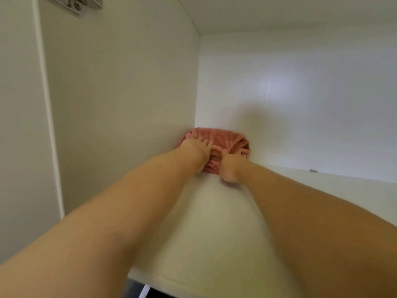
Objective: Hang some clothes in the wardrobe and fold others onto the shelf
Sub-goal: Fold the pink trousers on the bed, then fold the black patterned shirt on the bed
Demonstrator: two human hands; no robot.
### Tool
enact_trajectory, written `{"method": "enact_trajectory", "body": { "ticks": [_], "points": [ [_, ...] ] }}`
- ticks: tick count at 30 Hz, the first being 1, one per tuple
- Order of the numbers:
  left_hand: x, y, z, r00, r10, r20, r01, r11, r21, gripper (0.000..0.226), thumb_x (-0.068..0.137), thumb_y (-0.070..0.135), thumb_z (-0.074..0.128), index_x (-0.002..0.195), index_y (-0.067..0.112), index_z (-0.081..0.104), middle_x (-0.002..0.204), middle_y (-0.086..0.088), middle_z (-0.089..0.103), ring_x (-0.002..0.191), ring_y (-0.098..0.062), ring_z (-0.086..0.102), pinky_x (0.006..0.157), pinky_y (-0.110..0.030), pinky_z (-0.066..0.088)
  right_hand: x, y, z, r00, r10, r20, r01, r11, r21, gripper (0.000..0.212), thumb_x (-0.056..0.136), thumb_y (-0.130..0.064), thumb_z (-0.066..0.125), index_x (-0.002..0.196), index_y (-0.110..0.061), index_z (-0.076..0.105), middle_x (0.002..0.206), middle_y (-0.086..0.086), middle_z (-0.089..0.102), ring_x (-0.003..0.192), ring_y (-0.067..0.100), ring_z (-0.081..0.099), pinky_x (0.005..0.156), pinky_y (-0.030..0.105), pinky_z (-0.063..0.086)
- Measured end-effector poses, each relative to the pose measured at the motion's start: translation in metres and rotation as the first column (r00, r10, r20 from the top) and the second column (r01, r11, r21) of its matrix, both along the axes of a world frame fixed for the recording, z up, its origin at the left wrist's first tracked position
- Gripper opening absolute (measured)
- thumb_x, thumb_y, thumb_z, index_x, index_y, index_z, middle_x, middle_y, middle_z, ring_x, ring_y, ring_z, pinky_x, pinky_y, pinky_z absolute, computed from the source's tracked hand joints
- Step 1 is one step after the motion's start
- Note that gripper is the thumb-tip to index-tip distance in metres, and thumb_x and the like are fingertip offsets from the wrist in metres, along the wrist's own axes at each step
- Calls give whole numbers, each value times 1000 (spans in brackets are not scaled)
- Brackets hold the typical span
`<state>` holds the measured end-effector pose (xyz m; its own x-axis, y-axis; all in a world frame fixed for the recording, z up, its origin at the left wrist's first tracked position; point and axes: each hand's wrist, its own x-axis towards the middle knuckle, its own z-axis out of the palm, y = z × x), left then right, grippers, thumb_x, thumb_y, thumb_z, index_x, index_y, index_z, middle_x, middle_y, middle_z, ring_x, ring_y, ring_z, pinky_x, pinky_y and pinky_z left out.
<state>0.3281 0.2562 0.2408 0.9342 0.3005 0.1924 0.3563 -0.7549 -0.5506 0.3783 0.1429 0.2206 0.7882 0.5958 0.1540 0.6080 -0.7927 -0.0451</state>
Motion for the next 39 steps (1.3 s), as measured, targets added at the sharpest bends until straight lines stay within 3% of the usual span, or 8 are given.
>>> {"method": "enact_trajectory", "body": {
  "ticks": [5,9,13,19,21,25,30,39],
  "points": [
    [-47,-21,24,993,44,109,-2,931,-366,82,91,36,65,156,13,22,156,-8,36,136,-27,44,107,-31,38,-53,-44,31,996,66,-67,-54,985,166,34,101,-16,45,130,-2,55,135,17,56,119,37,55,92,36,45],
    [-114,-43,35,949,70,307,89,876,-473,35,92,31,61,120,12,62,119,-8,66,89,-24,57,75,-29,45,-92,-72,34,987,156,-32,-144,959,245,30,98,-20,44,98,-4,70,102,17,70,100,36,64,89,42,52],
    [-207,-75,24,762,178,623,246,811,-532,27,93,23,57,104,3,70,112,-15,70,105,-33,64,85,-37,53,-157,-109,41,951,309,33,-296,872,391,30,93,-27,54,80,-11,77,87,5,74,86,22,67,85,34,54],
    [-345,-148,-49,488,300,820,454,715,-531,42,98,41,53,72,14,70,64,4,69,65,-14,65,64,-27,52,-260,-162,1,880,467,93,-436,712,551,49,98,-45,48,85,-3,72,82,11,73,77,26,69,80,42,55],
    [-390,-173,-73,453,353,819,446,705,-551,44,98,41,52,67,14,67,58,5,64,57,-9,59,54,-18,42,-293,-174,-26,858,508,77,-445,660,606,50,99,-44,45,85,-2,69,79,12,71,75,27,66,78,43,53],
    [-473,-222,-127,425,476,770,398,665,-632,46,98,42,53,60,19,63,56,0,61,57,-14,58,55,-24,42,-360,-191,-84,767,640,-53,-450,594,667,50,101,-42,42,75,-5,61,68,3,65,71,20,59,74,36,48],
    [-584,-291,-204,396,667,631,199,609,-768,48,99,41,52,59,15,59,54,7,57,50,-9,50,49,-16,35,-448,-207,-167,519,816,-253,-542,543,641,45,100,-33,44,75,3,43,70,21,46,71,34,45,65,45,41],
    [-774,-416,-335,5,969,247,-195,243,-950,51,101,40,48,66,3,55,57,-9,56,53,-19,51,59,-37,42,-639,-229,-301,84,779,-622,-891,338,303,44,101,-31,41,71,1,49,62,10,51,64,25,50,59,35,36]
  ]
}}
